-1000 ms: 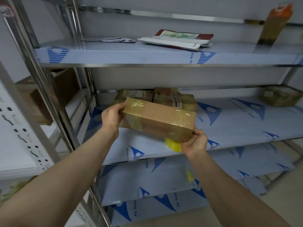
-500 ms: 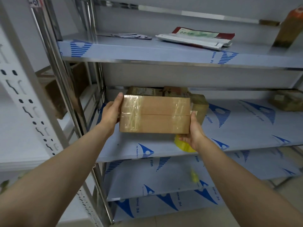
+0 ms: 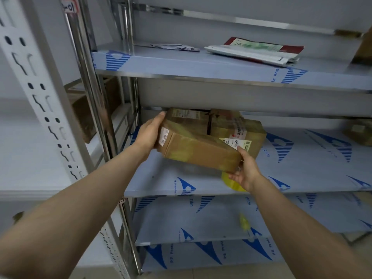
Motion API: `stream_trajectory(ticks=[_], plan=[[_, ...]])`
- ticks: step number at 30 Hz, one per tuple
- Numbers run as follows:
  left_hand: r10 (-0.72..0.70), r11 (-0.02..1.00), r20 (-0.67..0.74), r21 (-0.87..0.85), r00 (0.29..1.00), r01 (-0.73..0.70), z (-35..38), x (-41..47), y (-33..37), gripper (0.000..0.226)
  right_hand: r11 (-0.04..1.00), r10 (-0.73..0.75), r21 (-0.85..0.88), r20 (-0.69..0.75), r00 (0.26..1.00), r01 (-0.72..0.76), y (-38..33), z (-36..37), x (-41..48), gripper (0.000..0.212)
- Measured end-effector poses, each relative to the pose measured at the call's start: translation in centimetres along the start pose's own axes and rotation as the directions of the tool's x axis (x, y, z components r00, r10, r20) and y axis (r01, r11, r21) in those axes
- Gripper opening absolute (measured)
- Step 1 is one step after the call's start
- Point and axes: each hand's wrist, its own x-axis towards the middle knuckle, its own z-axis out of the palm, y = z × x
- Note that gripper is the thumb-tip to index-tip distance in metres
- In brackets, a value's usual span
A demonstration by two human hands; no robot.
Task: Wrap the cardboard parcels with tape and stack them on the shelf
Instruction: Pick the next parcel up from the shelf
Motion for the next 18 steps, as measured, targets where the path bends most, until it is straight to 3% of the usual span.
stream_trajectory(ticks=[6, 12, 15, 18], plan=[[0.004, 0.998, 0.053, -0.060, 0.999, 0.000, -0.08, 0.12, 0.17, 0.030, 0.992, 0.054, 0.116, 0.034, 0.998, -0.058, -0.10, -0.14, -0.09, 0.047], [0.008, 1.000, -0.033, -0.005, 0.999, -0.008, 0.24, -0.06, 0.28, 0.022, 0.987, 0.053, 0.151, -0.009, 0.999, -0.051, 0.36, -0.08, -0.19, 0.028], [0.060, 0.997, -0.045, -0.055, 0.997, -0.062, 0.35, -0.01, 0.11, 0.012, 0.995, 0.030, 0.101, -0.044, 0.999, -0.025, 0.66, -0.02, -0.21, 0.029], [0.093, 0.993, -0.053, -0.069, 0.994, -0.097, 0.30, -0.11, -0.14, 0.019, 1.000, -0.019, -0.003, -0.086, 0.996, 0.019, 0.63, 0.09, -0.16, 0.037]])
